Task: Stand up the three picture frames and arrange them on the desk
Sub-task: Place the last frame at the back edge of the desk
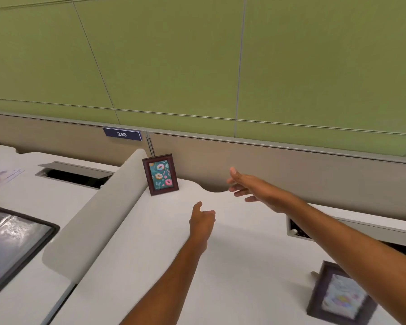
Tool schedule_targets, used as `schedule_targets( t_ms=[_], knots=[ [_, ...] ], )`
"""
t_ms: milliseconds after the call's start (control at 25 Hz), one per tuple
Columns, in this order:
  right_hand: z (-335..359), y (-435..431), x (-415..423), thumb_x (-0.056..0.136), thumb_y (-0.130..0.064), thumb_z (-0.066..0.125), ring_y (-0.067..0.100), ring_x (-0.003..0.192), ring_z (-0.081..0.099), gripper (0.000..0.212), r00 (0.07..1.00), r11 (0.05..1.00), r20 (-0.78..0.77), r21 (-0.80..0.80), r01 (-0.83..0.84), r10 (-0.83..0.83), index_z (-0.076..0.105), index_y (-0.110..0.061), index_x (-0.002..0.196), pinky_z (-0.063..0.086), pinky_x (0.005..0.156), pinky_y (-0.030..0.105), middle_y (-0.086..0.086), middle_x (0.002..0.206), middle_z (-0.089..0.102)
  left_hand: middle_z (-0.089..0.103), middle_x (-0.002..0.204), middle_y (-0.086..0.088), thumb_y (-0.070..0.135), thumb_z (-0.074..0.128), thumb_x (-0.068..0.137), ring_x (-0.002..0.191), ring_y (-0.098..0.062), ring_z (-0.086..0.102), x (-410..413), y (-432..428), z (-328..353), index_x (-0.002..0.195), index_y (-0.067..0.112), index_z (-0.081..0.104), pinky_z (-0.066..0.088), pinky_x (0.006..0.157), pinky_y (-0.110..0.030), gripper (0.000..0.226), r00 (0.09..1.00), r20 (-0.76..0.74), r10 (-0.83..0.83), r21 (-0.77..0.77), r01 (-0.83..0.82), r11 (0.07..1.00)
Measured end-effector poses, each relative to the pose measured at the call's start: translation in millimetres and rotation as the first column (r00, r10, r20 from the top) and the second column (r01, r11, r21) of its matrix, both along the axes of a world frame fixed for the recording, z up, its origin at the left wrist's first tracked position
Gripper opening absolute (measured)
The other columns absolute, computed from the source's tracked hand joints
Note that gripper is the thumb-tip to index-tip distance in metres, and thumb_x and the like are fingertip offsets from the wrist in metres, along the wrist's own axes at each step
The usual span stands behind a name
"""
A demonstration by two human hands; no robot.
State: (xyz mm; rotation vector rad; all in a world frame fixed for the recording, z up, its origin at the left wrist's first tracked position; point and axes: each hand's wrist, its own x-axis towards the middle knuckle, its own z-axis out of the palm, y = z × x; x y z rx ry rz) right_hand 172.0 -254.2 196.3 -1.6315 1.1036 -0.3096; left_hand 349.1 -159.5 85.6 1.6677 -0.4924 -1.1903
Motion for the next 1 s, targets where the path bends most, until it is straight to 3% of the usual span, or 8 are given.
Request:
schedule_targets(
  t_ms=[80,200,320,440,520,760,1000],
  knots=[
    [12.7,13.7,-36.0,0.063,-0.110,0.042,0.015,0.125,0.068,0.106,1.000,1.000,0.001,-0.020,0.016,-0.016,0.069,-0.034,0.132,0.049,0.110,0.046,-0.007,0.131,0.074,0.073,0.124,-0.008,0.014,0.065,0.097,0.108,-0.025,0.073,-28.5,10.5,8.2,0.158,0.030,0.047,0.058,0.090,-0.038,0.066,0.999,0.016,-0.035,-0.003,0.035,0.999],
    [23.4,31.5,-87.7,0.075,-0.102,0.039,0.015,0.126,0.067,0.094,0.999,0.997,-0.035,-0.073,0.020,-0.022,0.067,-0.033,0.133,0.048,0.114,0.048,-0.008,0.132,0.073,0.077,0.120,-0.007,0.017,0.067,0.099,0.098,-0.021,0.070,-68.6,24.3,14.5,0.149,0.027,0.056,0.054,0.083,-0.035,0.052,0.995,0.003,-0.095,-0.016,0.095,0.995],
    [27.2,46.8,-141.7,0.085,-0.096,0.038,0.016,0.125,0.068,0.087,0.998,0.996,-0.039,-0.081,0.045,-0.048,0.068,-0.029,0.131,0.047,0.115,0.050,-0.006,0.130,0.074,0.078,0.118,-0.003,0.034,0.062,0.106,0.099,-0.022,0.071,-110.8,37.3,16.0,0.142,0.024,0.060,0.053,0.079,-0.033,0.037,0.993,0.006,-0.119,-0.052,0.119,0.992],
    [20.5,58.9,-197.3,0.083,-0.092,0.039,0.018,0.121,0.072,0.083,0.990,0.989,-0.013,-0.065,0.136,-0.137,0.073,-0.028,0.123,0.050,0.113,0.049,-0.004,0.125,0.079,0.077,0.121,-0.003,0.047,0.057,0.108,0.113,-0.027,0.073,-149.7,45.9,15.9,0.133,0.025,0.064,0.056,0.094,-0.041,0.034,0.982,0.044,-0.184,-0.046,0.186,0.982],
    [9.9,65.9,-235.5,0.083,-0.094,0.042,0.019,0.118,0.074,0.082,0.977,0.975,0.004,-0.055,0.215,-0.215,0.076,-0.028,0.120,0.051,0.110,0.049,-0.004,0.120,0.081,0.075,0.125,-0.002,0.054,0.053,0.108,0.117,-0.027,0.072,-173.8,49.7,15.8,0.133,0.025,0.063,0.055,0.103,-0.047,0.039,0.966,0.062,-0.250,-0.030,0.252,0.967],
    [-31.0,85.3,-320.1,0.082,-0.098,0.045,0.015,0.107,0.079,0.083,0.930,0.930,0.010,-0.022,0.367,-0.367,0.078,-0.029,0.114,0.057,0.101,0.045,-0.010,0.107,0.085,0.069,0.140,-0.005,0.068,0.045,0.106,0.124,-0.028,0.068,-232.2,60.4,9.0,0.149,0.020,0.056,0.053,0.105,-0.047,0.066,0.913,0.088,-0.399,0.041,0.397,0.917],
    [-82.6,110.1,-348.9,0.098,-0.080,0.045,0.023,0.113,0.073,0.068,0.898,0.896,-0.016,0.062,0.440,-0.439,0.076,-0.023,0.118,0.053,0.102,0.045,0.002,0.120,0.078,0.062,0.150,-0.007,0.080,0.035,0.101,0.132,-0.029,0.061,-268.9,69.3,-4.4,0.153,0.023,0.052,0.046,0.112,-0.052,0.079,0.878,0.061,-0.474,0.111,0.466,0.878]
  ],
)
